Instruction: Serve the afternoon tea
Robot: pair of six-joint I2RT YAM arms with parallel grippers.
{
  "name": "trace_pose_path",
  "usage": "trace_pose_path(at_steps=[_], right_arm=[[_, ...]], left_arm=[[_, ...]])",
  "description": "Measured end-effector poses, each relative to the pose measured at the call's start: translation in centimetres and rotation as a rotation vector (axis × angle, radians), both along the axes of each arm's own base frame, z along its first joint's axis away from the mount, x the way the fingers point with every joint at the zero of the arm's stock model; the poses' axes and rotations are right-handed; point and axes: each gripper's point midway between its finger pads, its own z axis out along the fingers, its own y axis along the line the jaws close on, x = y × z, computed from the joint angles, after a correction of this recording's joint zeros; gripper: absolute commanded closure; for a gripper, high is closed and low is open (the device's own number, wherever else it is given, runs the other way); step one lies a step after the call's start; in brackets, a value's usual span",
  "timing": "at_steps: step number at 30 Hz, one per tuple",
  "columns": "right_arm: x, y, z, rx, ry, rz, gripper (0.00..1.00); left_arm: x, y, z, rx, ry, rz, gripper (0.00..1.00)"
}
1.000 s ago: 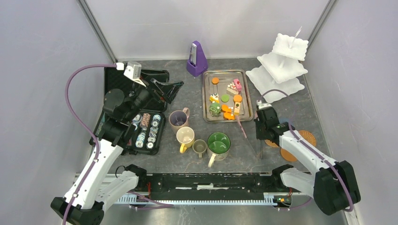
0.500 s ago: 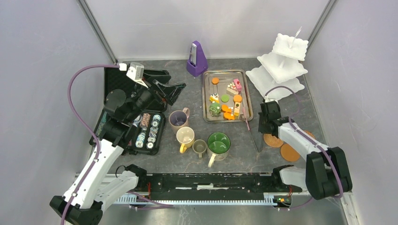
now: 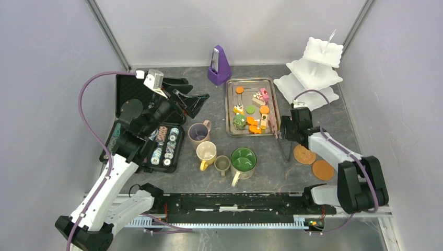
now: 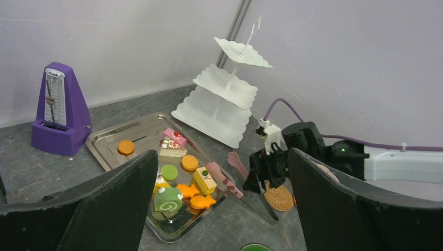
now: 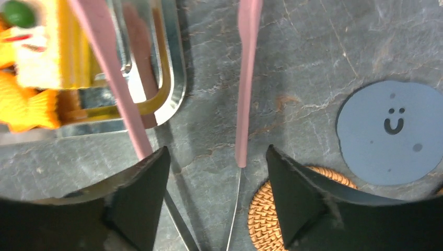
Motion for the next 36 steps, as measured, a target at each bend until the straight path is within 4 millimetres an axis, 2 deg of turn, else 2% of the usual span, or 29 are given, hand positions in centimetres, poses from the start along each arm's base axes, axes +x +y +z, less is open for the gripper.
trace_pose_path(at_steps=[1,2,7,14,20,25,30,36], right_arm=[[0.2,0.2,0.5,0.013,-0.03,0.011,0.05],[0.1,0.5,0.9,0.028,-0.064,0.029,0.02],[-1.7,1.3,2.4,0.103,-0.231,0.099,0.02],[-3.7,1.9,0.2,0.143,-0.308,0.147,0.02],[-3.5,2.7,-0.5,0.111,-0.329,0.177,0.02],[-4.1,3.3,-1.7,0.021,-0.298,0.192,0.02],[-4.0,3.0,-2.1,-0.038,-0.299,0.156,0.02],[-3.5,2.8,-2.0,-0.062,-0.306,0.119,0.15]], left_arm=[[0.0,0.0,0.0,0.0,0.001,0.001,0.0],[0.1,0.0,-0.1,0.001,0.003,0.001,0.0],[0.4,-0.3,-0.6,0.008,0.021,0.001,0.0],[0.7,-0.5,-1.5,0.021,0.049,-0.001,0.0],[0.8,-0.6,-1.6,0.024,0.053,-0.003,0.0],[1.0,-0.9,-2.0,0.031,0.064,-0.014,0.0],[0.9,-1.0,-2.0,0.031,0.063,-0.018,0.0],[0.9,-1.0,-2.1,0.031,0.064,-0.019,0.0]])
